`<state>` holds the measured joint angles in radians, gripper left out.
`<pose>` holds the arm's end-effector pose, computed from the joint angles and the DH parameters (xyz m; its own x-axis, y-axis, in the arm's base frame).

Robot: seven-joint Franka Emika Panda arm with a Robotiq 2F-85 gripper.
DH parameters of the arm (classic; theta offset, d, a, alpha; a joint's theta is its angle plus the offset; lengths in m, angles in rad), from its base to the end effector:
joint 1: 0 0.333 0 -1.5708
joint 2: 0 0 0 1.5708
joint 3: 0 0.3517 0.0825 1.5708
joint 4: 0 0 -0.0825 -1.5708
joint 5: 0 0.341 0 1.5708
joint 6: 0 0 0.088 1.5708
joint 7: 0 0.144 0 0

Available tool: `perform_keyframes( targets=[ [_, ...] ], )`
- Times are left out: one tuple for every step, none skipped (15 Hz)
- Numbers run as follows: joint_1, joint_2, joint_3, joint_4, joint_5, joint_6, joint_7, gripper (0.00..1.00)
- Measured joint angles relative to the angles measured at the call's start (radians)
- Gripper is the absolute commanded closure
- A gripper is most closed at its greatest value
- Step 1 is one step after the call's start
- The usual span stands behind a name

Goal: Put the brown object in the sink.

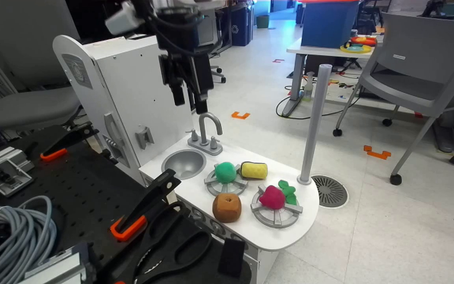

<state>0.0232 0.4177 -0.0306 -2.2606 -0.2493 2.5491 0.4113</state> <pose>0.5132 -0.0059 0.1989 0.9752 -0.2055 -0.0819 -0.1896 -0.9672 0.1691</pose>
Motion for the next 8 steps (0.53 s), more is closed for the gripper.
perform_keyframes(
  targets=[
    [0.017, 0.071, -0.028, 0.04, -0.004, 0.023, 0.012, 0.0],
    [0.035, 0.142, -0.054, 0.084, -0.004, 0.041, 0.021, 0.0],
    [0.055, 0.211, -0.08, 0.13, -0.004, 0.054, 0.032, 0.0],
    [0.075, 0.281, -0.106, 0.178, -0.004, 0.065, 0.044, 0.0],
    [0.094, 0.348, -0.128, 0.227, -0.001, 0.066, 0.056, 0.0],
    [0.11, 0.417, -0.147, 0.28, 0.003, 0.066, 0.068, 0.0],
    [0.121, 0.483, -0.161, 0.332, 0.008, 0.064, 0.076, 0.0],
    [0.13, 0.548, -0.171, 0.383, 0.015, 0.063, 0.08, 0.0]
  ],
)
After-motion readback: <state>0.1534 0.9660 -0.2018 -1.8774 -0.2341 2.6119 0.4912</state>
